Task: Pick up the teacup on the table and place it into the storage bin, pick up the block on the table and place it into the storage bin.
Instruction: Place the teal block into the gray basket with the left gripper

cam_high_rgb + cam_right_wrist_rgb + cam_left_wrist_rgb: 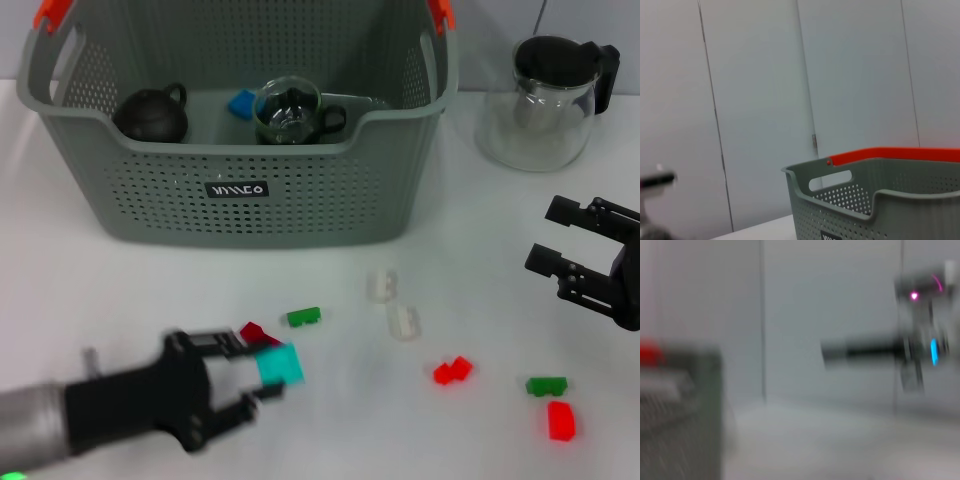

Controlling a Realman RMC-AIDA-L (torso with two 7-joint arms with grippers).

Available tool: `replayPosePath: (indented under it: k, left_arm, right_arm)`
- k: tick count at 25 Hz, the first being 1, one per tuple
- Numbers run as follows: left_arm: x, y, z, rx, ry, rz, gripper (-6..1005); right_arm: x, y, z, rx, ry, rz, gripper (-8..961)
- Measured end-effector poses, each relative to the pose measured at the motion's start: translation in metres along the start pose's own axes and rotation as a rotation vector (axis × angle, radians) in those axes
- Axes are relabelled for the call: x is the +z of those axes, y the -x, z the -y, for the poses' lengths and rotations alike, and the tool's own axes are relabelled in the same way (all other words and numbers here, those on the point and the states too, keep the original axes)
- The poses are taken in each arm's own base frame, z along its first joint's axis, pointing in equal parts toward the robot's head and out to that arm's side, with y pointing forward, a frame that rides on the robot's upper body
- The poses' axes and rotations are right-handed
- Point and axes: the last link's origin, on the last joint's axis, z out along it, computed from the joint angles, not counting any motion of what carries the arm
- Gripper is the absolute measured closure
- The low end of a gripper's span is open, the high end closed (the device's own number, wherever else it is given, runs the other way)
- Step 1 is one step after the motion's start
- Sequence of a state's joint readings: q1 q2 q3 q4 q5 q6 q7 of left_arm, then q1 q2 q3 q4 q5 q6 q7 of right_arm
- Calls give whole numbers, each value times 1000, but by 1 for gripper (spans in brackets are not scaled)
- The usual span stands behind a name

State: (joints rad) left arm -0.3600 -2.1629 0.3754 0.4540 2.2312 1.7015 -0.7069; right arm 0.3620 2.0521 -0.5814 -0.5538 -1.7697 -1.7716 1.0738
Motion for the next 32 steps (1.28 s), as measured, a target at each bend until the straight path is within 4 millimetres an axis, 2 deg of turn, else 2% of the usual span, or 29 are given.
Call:
replayPosePath:
  k: [2,5,9,14,16,19,20,22,23,29,30,32]
  left_arm:
    - [-24,-31,11,-31,-20,-150,593]
    - [-44,-63,31,-92,-25,-274,593]
    - [-53,-106,73,-231,-35,-365,594]
    - [-42,-159,128,-347,-27,-335,594]
    - [-33,-173,146,-349,-59,-271,594]
    - [-9,-193,170,-290,-115,-86,594]
    - [6,-200,181,-267,-174,14,594]
    - [6,-200,181,-267,-174,14,593]
    - [25,-202,191,-241,-272,132,593]
    - [61,-191,202,-212,-413,346,557]
    - [69,-184,208,-232,-474,423,550]
    - [73,-180,210,-242,-504,456,536]
  right_arm:
    - [0,0,0,0,0,0,268]
    - [1,0,0,0,2,1,268]
    - [4,1,0,-2,7,5,268]
    - [4,1,0,-2,8,5,268]
    - [4,1,0,-3,8,5,268]
    - [4,1,0,-2,6,7,268]
    - [3,1,0,-2,3,8,268]
    - [2,1,0,-1,-1,9,268]
    - [2,1,0,-1,0,9,268]
    - [3,1,0,-1,4,8,268]
    - [3,1,0,-2,7,8,268]
    - [4,1,0,-2,9,7,268]
